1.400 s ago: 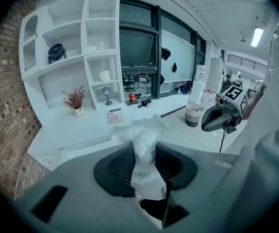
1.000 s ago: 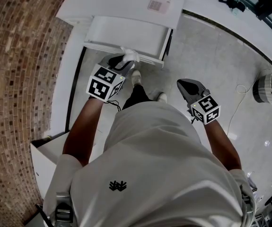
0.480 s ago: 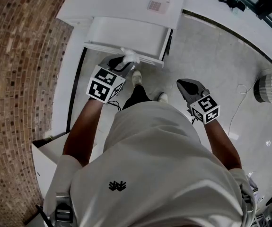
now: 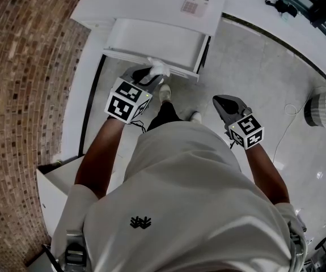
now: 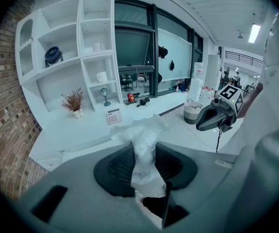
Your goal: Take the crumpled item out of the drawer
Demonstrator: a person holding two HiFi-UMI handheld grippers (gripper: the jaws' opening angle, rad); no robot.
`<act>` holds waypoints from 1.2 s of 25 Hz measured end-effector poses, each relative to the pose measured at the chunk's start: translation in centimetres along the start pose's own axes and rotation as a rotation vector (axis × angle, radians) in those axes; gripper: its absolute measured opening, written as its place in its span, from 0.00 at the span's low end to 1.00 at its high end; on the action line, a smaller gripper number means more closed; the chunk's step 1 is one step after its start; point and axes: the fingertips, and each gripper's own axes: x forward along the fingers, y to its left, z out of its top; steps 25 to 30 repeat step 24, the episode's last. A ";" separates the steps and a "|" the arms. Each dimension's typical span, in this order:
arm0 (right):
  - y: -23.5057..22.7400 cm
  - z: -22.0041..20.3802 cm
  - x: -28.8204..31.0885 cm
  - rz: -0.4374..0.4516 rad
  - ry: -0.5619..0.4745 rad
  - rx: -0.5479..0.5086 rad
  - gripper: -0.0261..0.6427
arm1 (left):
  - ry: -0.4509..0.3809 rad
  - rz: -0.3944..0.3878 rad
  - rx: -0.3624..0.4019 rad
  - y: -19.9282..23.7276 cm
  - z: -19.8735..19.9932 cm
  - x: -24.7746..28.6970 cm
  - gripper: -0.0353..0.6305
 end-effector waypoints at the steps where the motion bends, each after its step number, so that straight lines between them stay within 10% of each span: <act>1: 0.0 0.1 0.1 0.002 0.001 -0.001 0.06 | 0.000 -0.001 0.000 0.1 0.0 0.0 0.22; 30: -0.3 1.6 3.1 0.000 0.018 -0.038 0.06 | 0.000 -0.020 -0.012 3.4 -0.7 0.8 0.22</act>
